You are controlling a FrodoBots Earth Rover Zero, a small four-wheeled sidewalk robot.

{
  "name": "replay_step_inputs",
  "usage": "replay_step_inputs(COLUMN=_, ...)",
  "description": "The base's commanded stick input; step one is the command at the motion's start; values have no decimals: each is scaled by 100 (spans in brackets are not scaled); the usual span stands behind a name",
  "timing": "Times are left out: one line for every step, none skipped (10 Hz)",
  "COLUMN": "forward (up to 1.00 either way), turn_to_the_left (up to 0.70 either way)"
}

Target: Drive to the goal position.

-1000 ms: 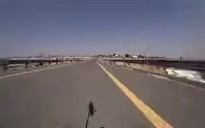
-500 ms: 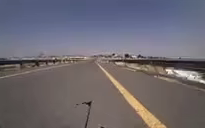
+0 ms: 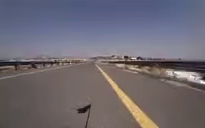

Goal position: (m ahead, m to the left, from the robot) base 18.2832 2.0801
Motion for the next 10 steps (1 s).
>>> replay_step_inputs(forward=100, turn_to_the_left=28)
replay_step_inputs(forward=100, turn_to_the_left=39)
replay_step_inputs(forward=100, turn_to_the_left=6)
replay_step_inputs(forward=100, turn_to_the_left=-1)
replay_step_inputs(forward=100, turn_to_the_left=-1)
replay_step_inputs(forward=100, turn_to_the_left=-1)
replay_step_inputs(forward=100, turn_to_the_left=-1)
replay_step_inputs(forward=100, turn_to_the_left=-1)
replay_step_inputs(forward=100, turn_to_the_left=-1)
replay_step_inputs(forward=100, turn_to_the_left=-1)
